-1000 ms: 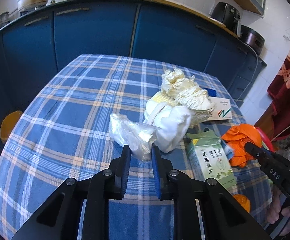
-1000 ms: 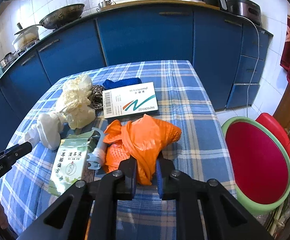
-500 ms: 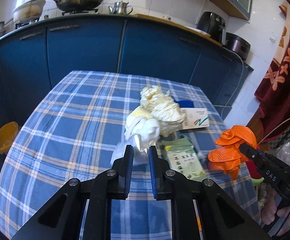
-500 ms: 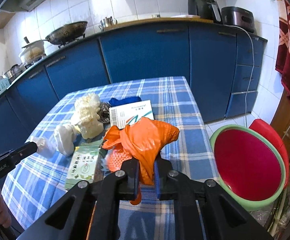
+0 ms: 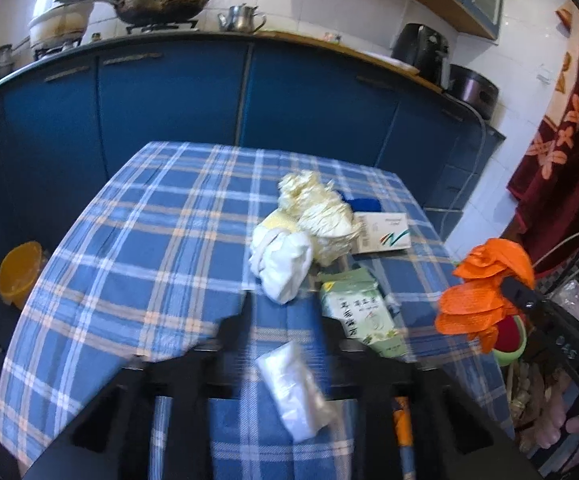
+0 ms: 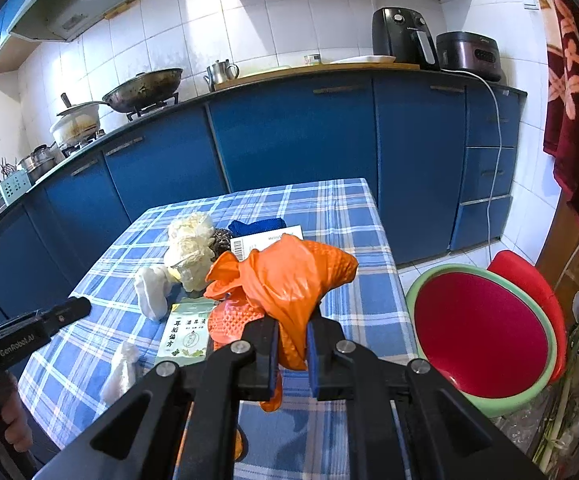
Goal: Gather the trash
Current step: 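Lift and carry the bag in the left tool while the right carries the glove to the red bin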
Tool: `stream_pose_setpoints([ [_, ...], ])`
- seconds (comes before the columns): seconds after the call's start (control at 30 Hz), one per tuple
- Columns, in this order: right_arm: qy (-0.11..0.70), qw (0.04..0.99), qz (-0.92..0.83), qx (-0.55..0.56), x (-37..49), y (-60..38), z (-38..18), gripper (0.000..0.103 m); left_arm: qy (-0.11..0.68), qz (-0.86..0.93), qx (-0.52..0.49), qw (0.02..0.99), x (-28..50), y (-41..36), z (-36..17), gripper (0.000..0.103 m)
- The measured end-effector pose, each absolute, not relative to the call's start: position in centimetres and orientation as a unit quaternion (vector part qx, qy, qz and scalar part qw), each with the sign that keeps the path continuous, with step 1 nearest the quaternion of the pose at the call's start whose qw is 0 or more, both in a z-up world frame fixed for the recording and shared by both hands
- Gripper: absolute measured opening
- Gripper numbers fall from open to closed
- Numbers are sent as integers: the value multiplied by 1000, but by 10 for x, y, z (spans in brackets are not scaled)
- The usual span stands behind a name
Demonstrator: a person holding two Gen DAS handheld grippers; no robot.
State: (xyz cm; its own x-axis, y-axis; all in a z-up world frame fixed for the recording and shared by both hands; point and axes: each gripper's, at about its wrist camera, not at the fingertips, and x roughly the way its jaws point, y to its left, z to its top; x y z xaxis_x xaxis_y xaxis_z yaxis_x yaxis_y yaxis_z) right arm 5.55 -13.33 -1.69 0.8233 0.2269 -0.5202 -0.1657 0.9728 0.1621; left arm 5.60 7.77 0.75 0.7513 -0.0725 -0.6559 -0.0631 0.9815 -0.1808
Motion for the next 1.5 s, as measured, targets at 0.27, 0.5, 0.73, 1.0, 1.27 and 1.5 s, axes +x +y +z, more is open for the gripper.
stream_pose_setpoints([
  [0.27,282,952,99,64,50,-141,-20,13,388,-1,-84,918,57,67,-12,56],
  [0.5,282,952,96,69,47,-146,-21,13,421,-1,-82,903,58,59,-33,56],
  [0.73,283,952,97,69,46,-148,-23,13,433,-1,-87,897,59,56,-44,47],
  [1.0,283,952,96,68,46,-147,-23,13,431,-6,-103,897,60,58,-48,36],
  [1.27,278,954,91,67,44,-148,-23,13,408,-11,-118,905,54,63,-37,30],
  [1.5,270,956,87,70,39,-153,-16,13,372,-31,-107,921,50,55,-7,30],
])
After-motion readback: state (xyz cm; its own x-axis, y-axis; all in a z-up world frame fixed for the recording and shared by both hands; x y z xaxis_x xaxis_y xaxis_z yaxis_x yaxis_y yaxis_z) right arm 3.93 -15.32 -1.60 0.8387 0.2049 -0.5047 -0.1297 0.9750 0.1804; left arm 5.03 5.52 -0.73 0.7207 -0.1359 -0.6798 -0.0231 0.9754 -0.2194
